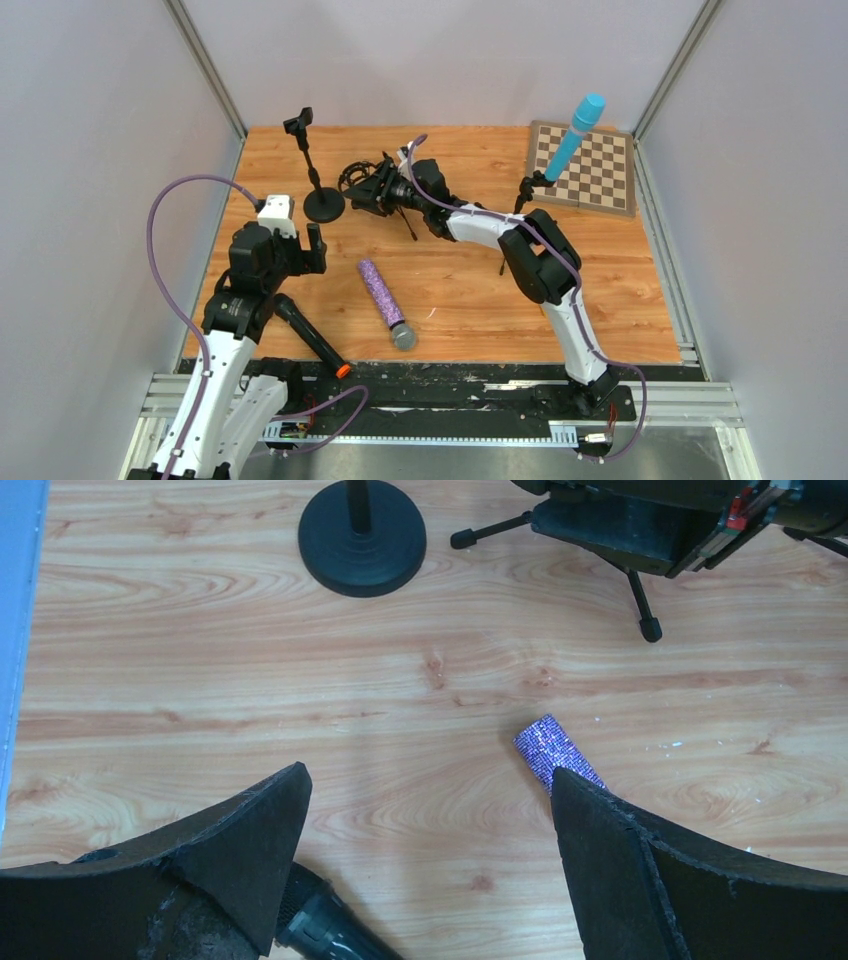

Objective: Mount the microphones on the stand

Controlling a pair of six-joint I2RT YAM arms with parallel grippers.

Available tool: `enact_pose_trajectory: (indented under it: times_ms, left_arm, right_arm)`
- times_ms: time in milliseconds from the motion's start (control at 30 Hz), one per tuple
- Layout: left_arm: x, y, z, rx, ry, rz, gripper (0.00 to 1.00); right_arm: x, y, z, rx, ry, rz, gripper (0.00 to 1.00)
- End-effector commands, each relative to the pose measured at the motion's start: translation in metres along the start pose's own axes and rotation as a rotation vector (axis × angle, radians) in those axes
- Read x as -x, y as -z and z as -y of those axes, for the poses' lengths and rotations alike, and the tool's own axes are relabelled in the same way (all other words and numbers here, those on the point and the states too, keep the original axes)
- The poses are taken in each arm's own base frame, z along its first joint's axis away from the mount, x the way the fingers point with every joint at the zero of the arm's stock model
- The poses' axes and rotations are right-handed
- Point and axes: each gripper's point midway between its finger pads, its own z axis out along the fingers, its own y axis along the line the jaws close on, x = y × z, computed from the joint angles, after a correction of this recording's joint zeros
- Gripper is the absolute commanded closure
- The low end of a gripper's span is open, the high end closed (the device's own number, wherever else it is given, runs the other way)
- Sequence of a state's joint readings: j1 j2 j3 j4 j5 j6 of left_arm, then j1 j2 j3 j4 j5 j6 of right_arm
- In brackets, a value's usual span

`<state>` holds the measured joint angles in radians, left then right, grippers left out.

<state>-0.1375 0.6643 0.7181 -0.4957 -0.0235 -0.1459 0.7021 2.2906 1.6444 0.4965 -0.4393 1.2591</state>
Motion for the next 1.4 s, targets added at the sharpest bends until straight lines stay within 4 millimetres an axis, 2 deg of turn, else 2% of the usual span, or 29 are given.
enact_pose_trajectory:
  times_ms: [0,367,633,833,1000,1133,1367]
  left_arm:
    - [0.007,-0.002,0.001,-0.013,-0.019,0.031,0.02]
    - [0.005,-0.003,-0.001,-0.007,-0.033,0.029,0.03]
    - [0.005,-0.003,-0.001,-0.009,-0.036,0.030,0.02]
    - [0.005,-0.002,0.000,-0.013,-0.038,0.031,0.02]
    - [0.006,-0.002,0.000,-0.013,-0.041,0.034,0.00]
    - [0.007,-0.002,0.000,-0.013,-0.045,0.036,0.00]
    - [0.008,0.000,0.006,-0.052,-0.053,0.042,0.00]
  right_arm:
    - [0.002,0.021,-0.010,0.006,0.052,-0.014,0.73]
    - [-0.010,0.077,-0.010,-0.079,0.172,-0.107,0.79]
    - [-0.016,0.103,-0.027,-0.048,0.179,-0.161,0.83]
    - [-0.022,0.120,-0.028,-0.054,0.183,-0.174,0.83]
    - [-0.023,0.134,-0.029,-0.085,0.249,-0.153,0.75]
    - [-0.024,0.144,-0.025,-0.136,0.322,-0.149,0.65]
    - [-0.036,0.167,-0.004,-0.244,0.437,-0.149,0.35]
